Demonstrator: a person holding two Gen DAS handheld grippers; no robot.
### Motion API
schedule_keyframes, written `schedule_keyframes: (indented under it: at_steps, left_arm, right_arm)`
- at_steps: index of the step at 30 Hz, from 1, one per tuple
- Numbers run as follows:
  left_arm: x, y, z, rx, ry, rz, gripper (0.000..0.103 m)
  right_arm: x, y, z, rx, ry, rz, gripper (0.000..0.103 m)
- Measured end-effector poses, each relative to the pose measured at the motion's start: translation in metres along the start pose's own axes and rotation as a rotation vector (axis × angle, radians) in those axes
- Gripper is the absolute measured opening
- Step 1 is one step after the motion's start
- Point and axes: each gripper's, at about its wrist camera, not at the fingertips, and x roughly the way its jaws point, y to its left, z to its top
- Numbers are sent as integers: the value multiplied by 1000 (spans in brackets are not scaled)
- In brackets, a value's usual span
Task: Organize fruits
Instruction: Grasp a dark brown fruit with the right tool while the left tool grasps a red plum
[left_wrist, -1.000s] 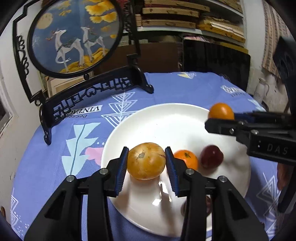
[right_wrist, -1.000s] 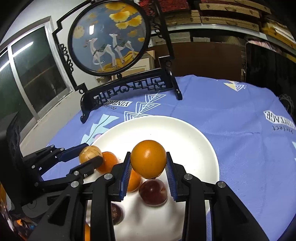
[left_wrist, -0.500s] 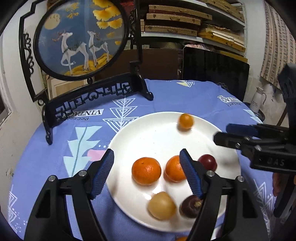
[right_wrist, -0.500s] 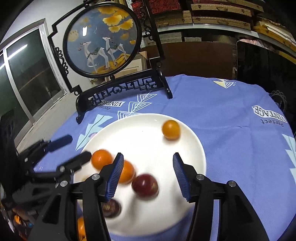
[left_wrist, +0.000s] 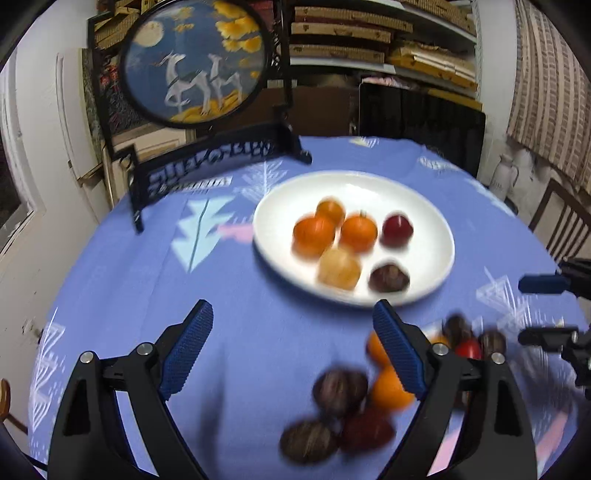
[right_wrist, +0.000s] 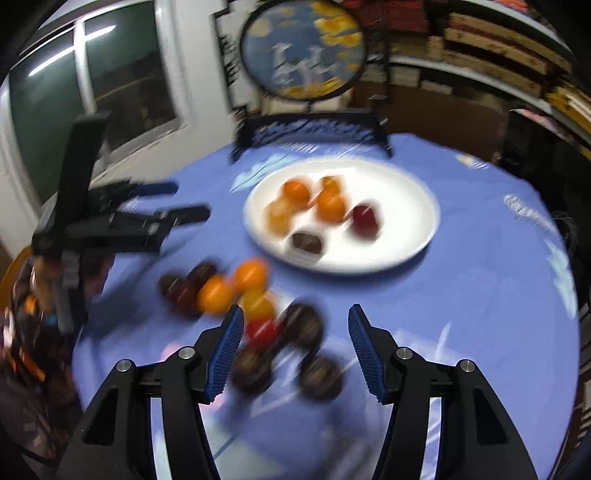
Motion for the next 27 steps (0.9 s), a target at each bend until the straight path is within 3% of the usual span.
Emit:
schedule_keyframes:
  at_steps: [5,10,14,20,23,25,27]
  left_arm:
    - [-29,7,-28,44,-2,17,87]
    - [-35,0,-44,94,20,16,87]
    - [-30,-23,-59,177,41,-15,87]
    - [-13,-51,-67,280,55,-46,87]
    - [-3,-55,-65,285,81,-61,78]
    - [5,-56,-65,293,119,-68,62]
    - [9,-58,-68,321,123,-53,59]
  right_arm:
    - [13,29,-31,-34,78,35,59]
    - [39,29,-32,18,129,36,59]
    - [51,31,-32,8,151,13,41]
    - [38,29,-39,19,148,26,40]
    - [32,25,-42,37,138,30,40]
    - [30,22,-42,52,132,43,40]
    - [30,21,-42,50,128,41,41]
